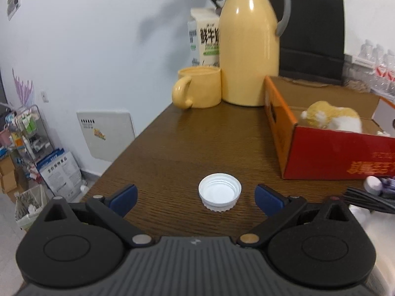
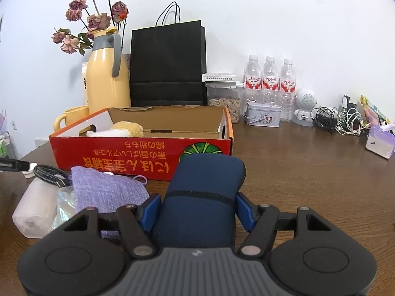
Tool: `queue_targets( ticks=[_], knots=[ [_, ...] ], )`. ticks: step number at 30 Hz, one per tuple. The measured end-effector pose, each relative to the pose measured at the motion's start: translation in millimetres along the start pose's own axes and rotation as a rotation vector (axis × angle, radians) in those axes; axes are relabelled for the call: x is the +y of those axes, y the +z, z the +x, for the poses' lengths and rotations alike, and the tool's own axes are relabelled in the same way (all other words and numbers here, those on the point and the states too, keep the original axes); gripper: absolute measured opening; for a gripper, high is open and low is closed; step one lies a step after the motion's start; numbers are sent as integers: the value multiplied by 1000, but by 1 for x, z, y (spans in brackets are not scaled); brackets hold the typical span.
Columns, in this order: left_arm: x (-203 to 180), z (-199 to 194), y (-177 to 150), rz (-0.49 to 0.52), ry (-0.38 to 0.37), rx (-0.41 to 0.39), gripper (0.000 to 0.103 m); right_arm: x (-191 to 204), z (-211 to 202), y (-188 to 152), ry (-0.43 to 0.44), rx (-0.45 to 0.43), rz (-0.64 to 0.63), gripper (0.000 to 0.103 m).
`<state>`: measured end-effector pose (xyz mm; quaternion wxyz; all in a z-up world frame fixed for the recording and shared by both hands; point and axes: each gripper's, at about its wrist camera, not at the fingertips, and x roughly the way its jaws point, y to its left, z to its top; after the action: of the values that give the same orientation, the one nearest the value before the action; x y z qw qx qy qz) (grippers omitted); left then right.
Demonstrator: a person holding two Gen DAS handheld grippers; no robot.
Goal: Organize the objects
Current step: 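Grasp the white bottle cap with the left gripper while the right gripper holds the pouch, then carry the pouch and bottle cap into the box and open both grippers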
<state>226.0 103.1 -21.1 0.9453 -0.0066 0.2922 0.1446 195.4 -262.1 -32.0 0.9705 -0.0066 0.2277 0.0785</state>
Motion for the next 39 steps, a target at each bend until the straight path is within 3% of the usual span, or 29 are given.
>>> queue_targets(
  ticks=[2, 5, 7, 9, 12, 30, 35, 39],
  knots=[
    [1, 6, 1, -12, -12, 16, 99, 0, -1, 0, 1, -10, 3, 64],
    [1, 14, 2, -25, -39, 44, 84, 1, -1, -1, 8, -10, 5, 64],
    [2, 18, 3, -32, -59, 60, 56, 1, -1, -1, 10, -11, 4, 64],
    [2, 17, 3, -36, -79, 45, 41, 1, -1, -1, 12, -11, 4, 64],
    [3, 15, 2, -42, -113, 36, 40, 1, -1, -1, 10, -13, 4, 64],
    [-13, -34, -8, -31, -131, -130, 40, 1, -6, -2, 17, -32, 4, 64],
    [-27, -61, -11, -27, -188, -181, 40, 1, -7, -2, 25, -35, 1, 64],
    [-45, -78, -11, -7, -276, -201, 40, 1, -11, 0, 39, -49, 9, 64]
  ],
)
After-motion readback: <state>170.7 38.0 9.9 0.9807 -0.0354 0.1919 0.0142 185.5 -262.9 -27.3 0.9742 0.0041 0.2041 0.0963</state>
